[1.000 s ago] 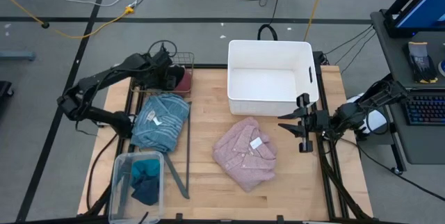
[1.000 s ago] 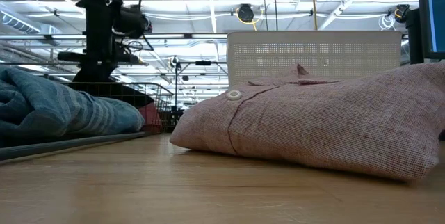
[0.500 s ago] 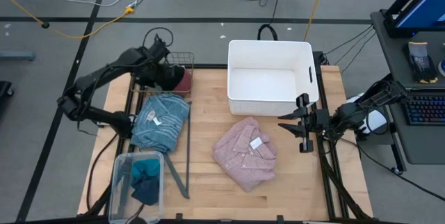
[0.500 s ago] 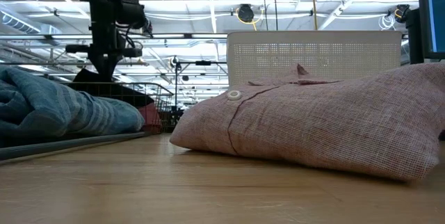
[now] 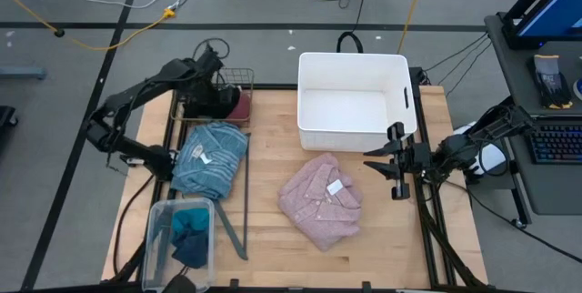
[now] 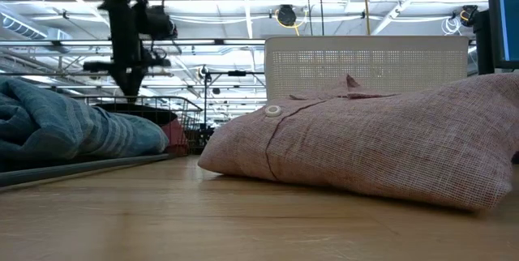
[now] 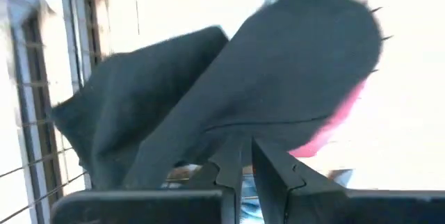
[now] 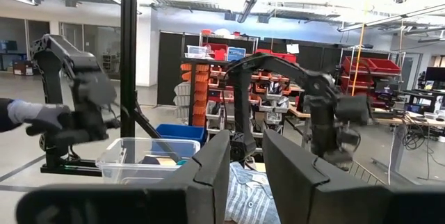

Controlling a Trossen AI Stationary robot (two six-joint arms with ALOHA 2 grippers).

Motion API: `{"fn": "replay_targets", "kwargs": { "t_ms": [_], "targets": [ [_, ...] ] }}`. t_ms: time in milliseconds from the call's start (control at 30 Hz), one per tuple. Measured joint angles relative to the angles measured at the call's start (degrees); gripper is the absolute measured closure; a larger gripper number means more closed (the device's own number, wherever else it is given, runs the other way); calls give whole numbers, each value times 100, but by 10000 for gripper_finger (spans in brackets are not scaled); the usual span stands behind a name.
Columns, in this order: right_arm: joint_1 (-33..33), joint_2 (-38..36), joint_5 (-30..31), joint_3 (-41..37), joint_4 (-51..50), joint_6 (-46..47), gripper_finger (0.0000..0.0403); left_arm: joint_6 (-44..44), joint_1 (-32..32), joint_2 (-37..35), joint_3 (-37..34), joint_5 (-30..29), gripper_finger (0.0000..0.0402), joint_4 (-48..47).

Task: Pick & Place Cloths
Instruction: Put the blue shirt into the white bin

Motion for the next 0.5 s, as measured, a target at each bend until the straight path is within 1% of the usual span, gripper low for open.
{"fn": "replay_targets", "kwargs": {
  "t_ms": [100,200,333,500],
  "targets": [
    [1,2,-1,0,0,0,323,-85,-147,-434,264,62,369,-67],
    [1,2,0,0,0,0,324,-145,-626,-939,483,353,369,-129],
    [-1,2,-1,0,0,0,324,-606,-1701,-1514,604,545,369,-111],
    [-1,2,-1,0,0,-21,324,-1112,-3253,-1933,613,370,369,-114]
  ]
}}
